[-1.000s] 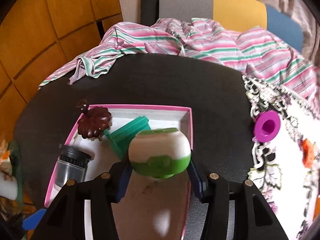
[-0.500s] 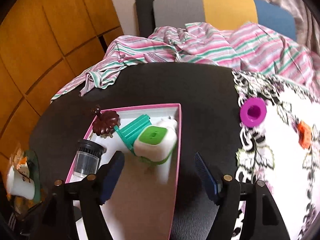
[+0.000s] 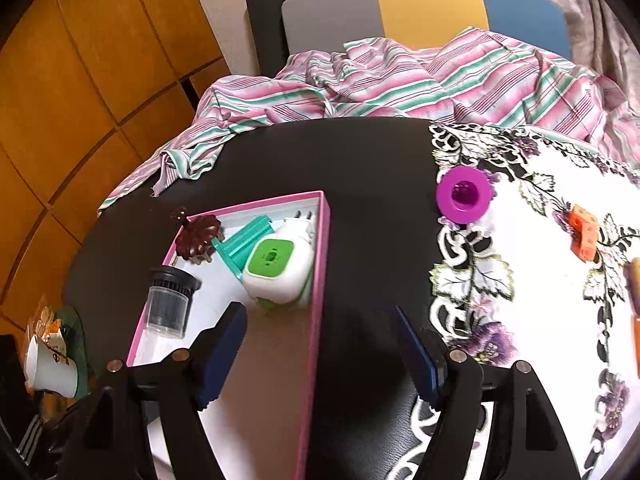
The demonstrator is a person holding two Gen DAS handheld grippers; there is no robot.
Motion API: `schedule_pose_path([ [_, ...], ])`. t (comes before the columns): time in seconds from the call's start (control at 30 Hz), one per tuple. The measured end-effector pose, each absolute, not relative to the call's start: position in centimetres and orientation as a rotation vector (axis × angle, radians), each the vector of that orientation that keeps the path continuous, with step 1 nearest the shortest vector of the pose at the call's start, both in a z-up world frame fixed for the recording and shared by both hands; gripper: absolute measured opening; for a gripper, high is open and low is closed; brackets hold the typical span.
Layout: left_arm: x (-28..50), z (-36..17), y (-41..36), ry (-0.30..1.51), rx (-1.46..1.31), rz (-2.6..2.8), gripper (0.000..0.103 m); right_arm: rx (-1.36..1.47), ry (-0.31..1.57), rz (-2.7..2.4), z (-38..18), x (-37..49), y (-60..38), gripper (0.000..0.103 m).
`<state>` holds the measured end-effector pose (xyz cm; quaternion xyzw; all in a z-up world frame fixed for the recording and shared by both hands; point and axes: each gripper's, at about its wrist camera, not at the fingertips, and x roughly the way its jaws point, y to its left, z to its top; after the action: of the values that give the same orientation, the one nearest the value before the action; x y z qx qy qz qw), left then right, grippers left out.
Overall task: Organize rigid objects
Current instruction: 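Withdraw the right tool from the tray toward the tablecloth, then move the right tool to the orange-yellow printed block and grasp it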
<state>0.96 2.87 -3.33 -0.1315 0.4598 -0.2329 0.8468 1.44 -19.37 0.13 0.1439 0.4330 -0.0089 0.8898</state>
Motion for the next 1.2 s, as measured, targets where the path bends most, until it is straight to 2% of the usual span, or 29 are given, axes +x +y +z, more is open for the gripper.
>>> schedule_pose_path([
  [0.77, -1.5, -2.6, -1.6, 0.984, -0.190, -0.625, 0.055, 0.371, 0.960, -0.187, -1.6, -3.0, -26.7, 0.076],
  [1.0, -2.3, -2.5, -3.3, 0.991, -0.156, -0.675, 0.055, 0.489, 0.990, -0.346, -1.2, -5.2, -32.6, 0.076],
  [1.2, -2.8, -2.3, -4.4, 1.000, -0.136, -0.705, 0.055, 0.547, 0.938, -0.555, 0.9, -7.8, -39.8, 0.076],
])
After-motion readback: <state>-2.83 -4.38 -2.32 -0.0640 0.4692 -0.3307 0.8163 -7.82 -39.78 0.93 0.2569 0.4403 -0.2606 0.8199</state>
